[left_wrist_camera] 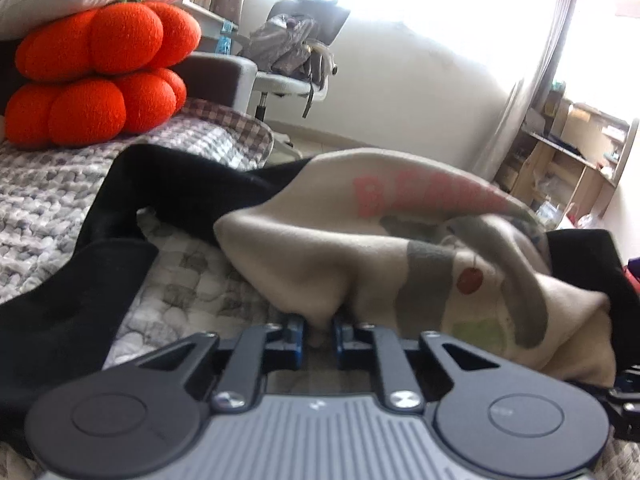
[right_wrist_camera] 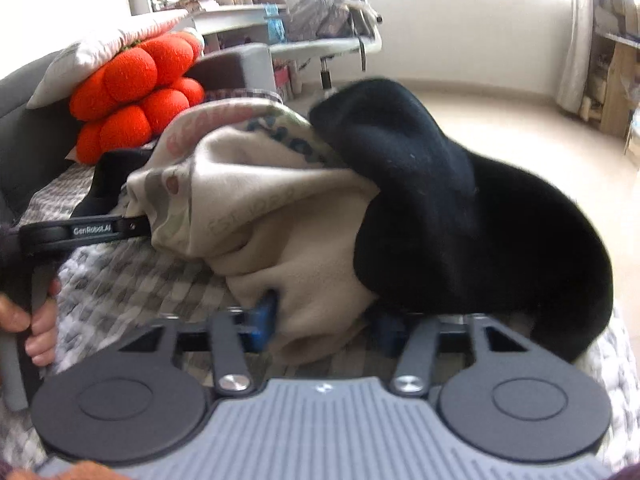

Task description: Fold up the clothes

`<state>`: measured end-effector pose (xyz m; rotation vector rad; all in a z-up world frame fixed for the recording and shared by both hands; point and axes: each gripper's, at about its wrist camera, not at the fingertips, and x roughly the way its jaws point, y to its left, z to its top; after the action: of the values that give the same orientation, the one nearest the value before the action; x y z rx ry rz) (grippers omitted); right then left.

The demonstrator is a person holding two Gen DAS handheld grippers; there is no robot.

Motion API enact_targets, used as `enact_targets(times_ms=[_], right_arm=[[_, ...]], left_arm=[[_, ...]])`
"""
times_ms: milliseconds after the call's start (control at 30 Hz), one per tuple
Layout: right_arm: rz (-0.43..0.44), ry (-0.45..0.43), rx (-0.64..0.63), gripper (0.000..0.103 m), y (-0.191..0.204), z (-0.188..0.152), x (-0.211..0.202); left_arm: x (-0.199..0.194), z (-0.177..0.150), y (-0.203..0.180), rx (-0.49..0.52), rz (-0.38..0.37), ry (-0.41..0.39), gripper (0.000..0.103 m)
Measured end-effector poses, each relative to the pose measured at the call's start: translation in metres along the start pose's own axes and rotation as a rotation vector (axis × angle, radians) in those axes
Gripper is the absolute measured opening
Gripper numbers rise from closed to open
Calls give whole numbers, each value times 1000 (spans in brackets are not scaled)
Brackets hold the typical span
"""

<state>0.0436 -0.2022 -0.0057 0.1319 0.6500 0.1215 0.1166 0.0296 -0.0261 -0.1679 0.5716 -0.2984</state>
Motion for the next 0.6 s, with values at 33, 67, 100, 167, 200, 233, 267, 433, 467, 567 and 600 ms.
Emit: enact_targets(times_ms=[33,67,100,167,200,233,267,433,467,567,600], right_arm=[[4,-14,-3,26,0,1,0],[10,-27,1,26,-1,3,-1],[19,-38,12,24,-2,4,-4],[29,-67,20,22,-3,7,-12],[34,-83,22,22,-3,9,-16],[39,-99,24,22,-2,10,-21],[45,-115,28,21,-2,11,-26],[81,-180,50,21,-3,18,-51],[91,-195,57,21,-2,19,-57],[122,-241,82,21,-3,20,-76],[134,-256,91,21,-2,21,-83]], left_arm=[[-4,2,-3,7,0,-19,11],[-8,4,-6,13,0,-38,11],[-13,6,-8,11,-5,-57,11],[-23,12,-10,6,-15,-93,11],[-29,14,-11,2,-18,-112,10],[-34,16,-11,-3,-20,-127,10],[-39,18,-11,-8,-21,-141,10],[-66,27,-10,-27,-28,-206,10],[-72,30,-10,-29,-28,-219,10],[-93,36,-6,-47,-28,-260,10],[-100,38,-4,-56,-27,-273,10]])
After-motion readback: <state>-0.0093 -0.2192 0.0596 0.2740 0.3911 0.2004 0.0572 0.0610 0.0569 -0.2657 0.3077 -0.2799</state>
